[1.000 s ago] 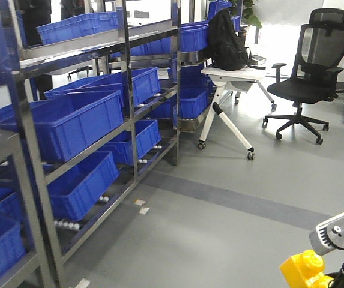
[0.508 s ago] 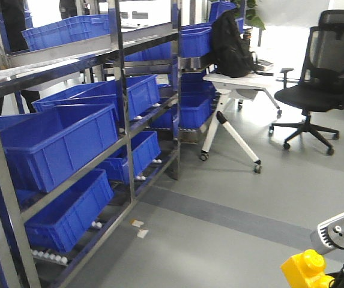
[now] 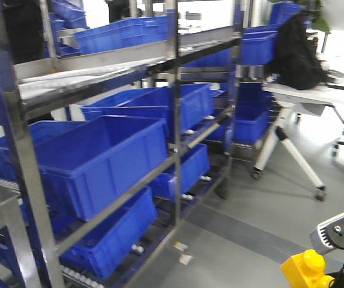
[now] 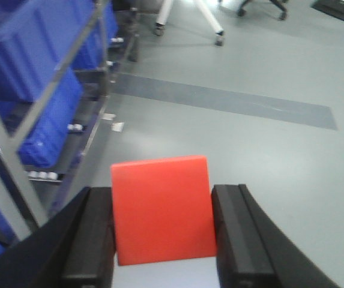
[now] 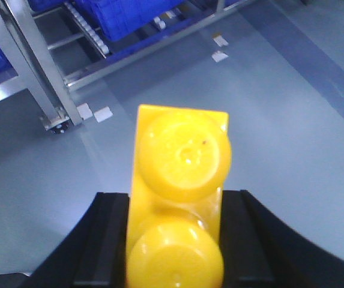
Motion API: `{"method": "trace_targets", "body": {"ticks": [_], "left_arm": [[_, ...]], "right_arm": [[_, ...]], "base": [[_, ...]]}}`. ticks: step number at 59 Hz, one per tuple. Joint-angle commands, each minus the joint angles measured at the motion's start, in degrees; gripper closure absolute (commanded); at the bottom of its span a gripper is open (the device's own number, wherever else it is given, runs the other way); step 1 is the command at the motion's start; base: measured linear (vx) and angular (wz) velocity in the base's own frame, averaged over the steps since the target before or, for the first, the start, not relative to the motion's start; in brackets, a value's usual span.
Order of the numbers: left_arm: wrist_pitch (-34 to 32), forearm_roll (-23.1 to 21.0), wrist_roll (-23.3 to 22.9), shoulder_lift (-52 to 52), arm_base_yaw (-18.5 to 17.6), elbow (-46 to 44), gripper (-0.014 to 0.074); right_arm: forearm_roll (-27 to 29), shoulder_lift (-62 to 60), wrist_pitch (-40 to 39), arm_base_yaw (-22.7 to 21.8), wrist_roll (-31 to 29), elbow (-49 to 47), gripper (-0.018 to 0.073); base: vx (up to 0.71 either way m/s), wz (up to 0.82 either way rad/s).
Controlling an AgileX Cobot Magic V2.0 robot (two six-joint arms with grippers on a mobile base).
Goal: Pick red and yellow blocks into blue bin
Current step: 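Drive up to the large blue bin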
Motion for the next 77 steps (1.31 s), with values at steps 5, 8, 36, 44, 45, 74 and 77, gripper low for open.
{"method": "trace_targets", "body": {"ticks": [5,8,36,44,45,74,77], "left_arm": [[-4.0,-1.5,-0.1,-0.2,-0.4,-1.6,0.0354],[-4.0,-1.5,-0.1,-0.2,-0.4,-1.6,0.0354],[-4.0,-1.5,-0.1,-0.2,-0.4,-1.6,0.0354],[-3.9,-1.5,-0.1,-0.2,-0.4,-1.6,0.0354],[-3.9,-1.5,-0.1,-0.2,-0.4,-1.6,0.0352],[-3.9,-1.5,-0.1,-0.2,-0.4,-1.6,0.0352],[-3.9,-1.5,-0.1,-0.2,-0.4,-1.6,0.0352]], "right_arm": [[-0.6,-0.8,-3.6,0.0,-0.3,-1.8,0.0331],[-0.6,-0.8,-3.6,0.0,-0.3,-1.8,0.0331],[-0.6,-0.8,-3.6,0.0,-0.3,-1.8,0.0331],[-0.6,-0.8,-3.6,0.0,-0.3,-1.8,0.0331],[-0.6,-0.8,-3.6,0.0,-0.3,-1.8,0.0331],[-0.6,-0.8,-3.6,0.0,-0.3,-1.8,0.0331],[-0.6,-0.8,-3.6,0.0,-0.3,-1.8,0.0331]], "base": [[0.32,0.35],[0.3,0.36],[0.23,0.48],[0.15,0.62],[0.14,0.61],[0.1,0.53],[0.05,0.44]]}}
